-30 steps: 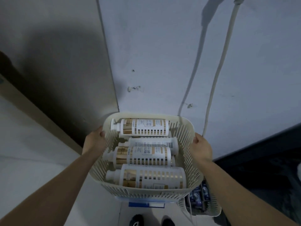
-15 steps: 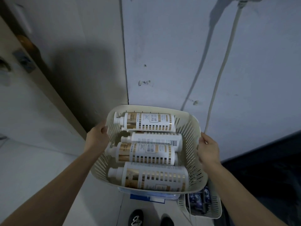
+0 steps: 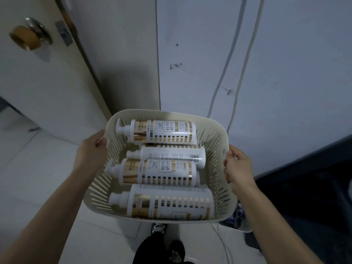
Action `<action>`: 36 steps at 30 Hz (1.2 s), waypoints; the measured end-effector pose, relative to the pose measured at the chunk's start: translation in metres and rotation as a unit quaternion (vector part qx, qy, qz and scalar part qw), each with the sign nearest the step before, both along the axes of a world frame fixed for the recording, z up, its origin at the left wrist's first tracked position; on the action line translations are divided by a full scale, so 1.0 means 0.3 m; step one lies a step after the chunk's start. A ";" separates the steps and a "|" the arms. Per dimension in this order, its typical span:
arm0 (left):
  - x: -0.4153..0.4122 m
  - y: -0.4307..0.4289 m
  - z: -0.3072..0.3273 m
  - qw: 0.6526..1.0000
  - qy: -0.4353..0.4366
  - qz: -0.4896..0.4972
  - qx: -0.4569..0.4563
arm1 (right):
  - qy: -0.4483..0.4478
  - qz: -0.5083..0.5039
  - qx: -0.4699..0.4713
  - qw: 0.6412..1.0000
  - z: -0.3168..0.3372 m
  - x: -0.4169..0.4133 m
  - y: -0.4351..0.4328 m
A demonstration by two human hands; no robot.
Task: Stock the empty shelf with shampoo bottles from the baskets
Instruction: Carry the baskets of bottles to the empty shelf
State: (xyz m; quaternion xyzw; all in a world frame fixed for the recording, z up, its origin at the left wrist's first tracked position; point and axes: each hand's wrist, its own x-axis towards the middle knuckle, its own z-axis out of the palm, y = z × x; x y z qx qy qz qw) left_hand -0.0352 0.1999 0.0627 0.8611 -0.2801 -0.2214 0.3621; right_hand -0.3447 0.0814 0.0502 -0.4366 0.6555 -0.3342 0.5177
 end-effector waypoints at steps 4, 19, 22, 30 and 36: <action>-0.058 0.129 -0.001 1.000 0.020 0.021 -0.004 | -0.022 -0.001 0.008 1.000 0.041 -0.072 0.132; -0.399 0.361 -0.042 0.980 0.114 -0.159 -0.028 | 0.018 -0.207 0.023 0.978 0.069 -0.488 0.791; -0.507 0.357 -0.052 0.969 0.139 -0.201 -0.035 | 0.016 -0.253 0.008 0.967 0.085 -0.582 0.933; -0.931 0.378 -0.067 0.924 0.107 -0.367 -0.025 | -0.020 -0.365 0.001 0.931 0.114 -0.911 1.254; -1.297 0.432 -0.150 0.900 0.131 -0.414 -0.033 | 0.002 -0.436 0.007 0.900 0.111 -1.222 1.452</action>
